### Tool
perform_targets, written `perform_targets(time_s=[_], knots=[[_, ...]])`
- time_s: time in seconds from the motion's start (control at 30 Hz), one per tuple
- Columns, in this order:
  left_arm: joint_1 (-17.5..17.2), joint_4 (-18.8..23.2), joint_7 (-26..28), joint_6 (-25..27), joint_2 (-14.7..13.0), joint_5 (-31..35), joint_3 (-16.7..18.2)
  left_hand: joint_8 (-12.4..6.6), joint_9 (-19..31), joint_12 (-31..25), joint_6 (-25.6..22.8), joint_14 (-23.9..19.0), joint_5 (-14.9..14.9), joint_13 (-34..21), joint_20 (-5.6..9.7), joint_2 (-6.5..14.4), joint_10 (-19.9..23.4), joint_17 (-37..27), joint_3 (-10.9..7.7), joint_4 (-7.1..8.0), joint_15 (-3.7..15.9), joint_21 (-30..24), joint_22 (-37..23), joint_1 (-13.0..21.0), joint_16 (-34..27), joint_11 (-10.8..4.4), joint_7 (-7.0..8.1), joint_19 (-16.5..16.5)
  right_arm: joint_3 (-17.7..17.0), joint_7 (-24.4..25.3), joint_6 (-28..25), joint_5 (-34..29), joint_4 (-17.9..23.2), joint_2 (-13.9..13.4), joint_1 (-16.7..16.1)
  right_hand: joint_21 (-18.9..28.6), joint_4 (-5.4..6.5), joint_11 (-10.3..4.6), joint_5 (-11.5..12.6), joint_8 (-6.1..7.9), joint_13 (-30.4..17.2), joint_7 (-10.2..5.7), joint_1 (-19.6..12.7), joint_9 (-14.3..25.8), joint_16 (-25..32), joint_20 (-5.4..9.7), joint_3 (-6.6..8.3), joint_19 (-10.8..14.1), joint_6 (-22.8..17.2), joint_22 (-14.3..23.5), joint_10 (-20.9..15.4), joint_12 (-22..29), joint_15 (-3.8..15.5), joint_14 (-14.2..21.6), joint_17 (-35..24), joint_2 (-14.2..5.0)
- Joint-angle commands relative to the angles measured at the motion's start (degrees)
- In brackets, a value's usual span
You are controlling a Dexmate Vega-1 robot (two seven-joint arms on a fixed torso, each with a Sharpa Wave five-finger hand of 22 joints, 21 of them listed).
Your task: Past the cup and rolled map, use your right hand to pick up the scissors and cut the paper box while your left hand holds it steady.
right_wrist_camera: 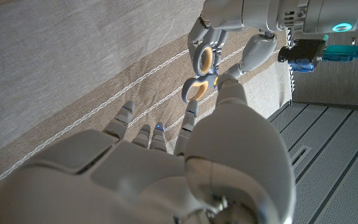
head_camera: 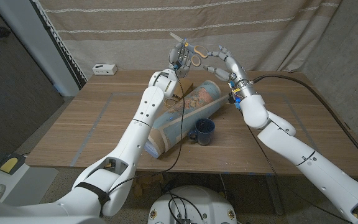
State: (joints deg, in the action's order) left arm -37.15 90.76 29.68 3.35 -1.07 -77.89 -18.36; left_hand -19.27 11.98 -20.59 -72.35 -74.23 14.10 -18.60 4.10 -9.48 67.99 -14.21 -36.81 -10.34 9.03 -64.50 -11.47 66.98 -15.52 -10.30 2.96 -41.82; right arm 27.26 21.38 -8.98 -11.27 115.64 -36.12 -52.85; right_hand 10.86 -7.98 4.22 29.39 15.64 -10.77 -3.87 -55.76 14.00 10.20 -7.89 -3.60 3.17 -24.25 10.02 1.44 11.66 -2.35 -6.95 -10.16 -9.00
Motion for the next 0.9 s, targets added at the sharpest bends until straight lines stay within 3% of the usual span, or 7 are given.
perform_targets(time_s=[0.03, 0.3, 0.9], knots=[[0.3, -0.7, -1.0, 0.9, 0.2, -0.7, -0.2, -0.43, 0.4, 0.0, -1.0, -5.3, 0.2, -0.2, 6.07, 0.5, 0.4, -0.1, -2.50, 2.15, 4.63, -0.2, -0.1, 0.3, -0.2, -0.15, -0.40, 0.2, 1.2, 0.1, -2.3, -0.5, -0.2, 0.4, 1.2, 0.1, 0.17, 0.53, 0.3, -0.32, -0.1, 0.41, -0.7, 0.2, 0.3, -0.69, 0.35, -0.1, 0.4, 0.1, 0.4, 0.3, -0.38, -0.2, -0.1, -0.33], [0.5, -1.1, -1.1, 1.0, 0.4, -0.6, -0.5, -0.55, 0.7, 0.0, -0.8, -5.4, 0.2, -0.2, 6.06, 0.4, 0.4, -0.2, -2.59, 2.06, 4.64, -0.2, -0.1, 0.4, -0.3, 0.00, -0.27, 0.3, 2.2, -0.1, -4.3, -0.7, -0.5, 0.9, 2.4, -0.1, 0.54, 0.95, 0.2, -0.52, -0.1, 0.04, -0.6, 0.2, 0.2, -1.28, 0.49, -0.8, 0.8, 0.1, 1.0, 0.2, -0.60, -0.5, -0.2, -0.59], [0.8, -2.0, -2.0, 0.7, 1.2, 0.1, -0.9, -0.74, 0.7, 0.0, -0.9, -5.3, 0.1, -0.1, 5.95, 0.4, 0.4, -0.2, -2.72, 2.10, 4.63, -0.3, -0.1, 0.3, -0.3, -0.04, -0.28, 0.3, 3.8, 2.1, -8.4, -2.6, -0.7, 2.2, 3.6, 0.1, 2.06, 1.96, -0.5, -0.86, -0.2, 2.22, 0.7, 0.1, 0.4, -1.31, 0.46, -1.0, 0.8, 0.2, 0.8, 0.5, -1.08, -0.3, -0.3, -1.11]])
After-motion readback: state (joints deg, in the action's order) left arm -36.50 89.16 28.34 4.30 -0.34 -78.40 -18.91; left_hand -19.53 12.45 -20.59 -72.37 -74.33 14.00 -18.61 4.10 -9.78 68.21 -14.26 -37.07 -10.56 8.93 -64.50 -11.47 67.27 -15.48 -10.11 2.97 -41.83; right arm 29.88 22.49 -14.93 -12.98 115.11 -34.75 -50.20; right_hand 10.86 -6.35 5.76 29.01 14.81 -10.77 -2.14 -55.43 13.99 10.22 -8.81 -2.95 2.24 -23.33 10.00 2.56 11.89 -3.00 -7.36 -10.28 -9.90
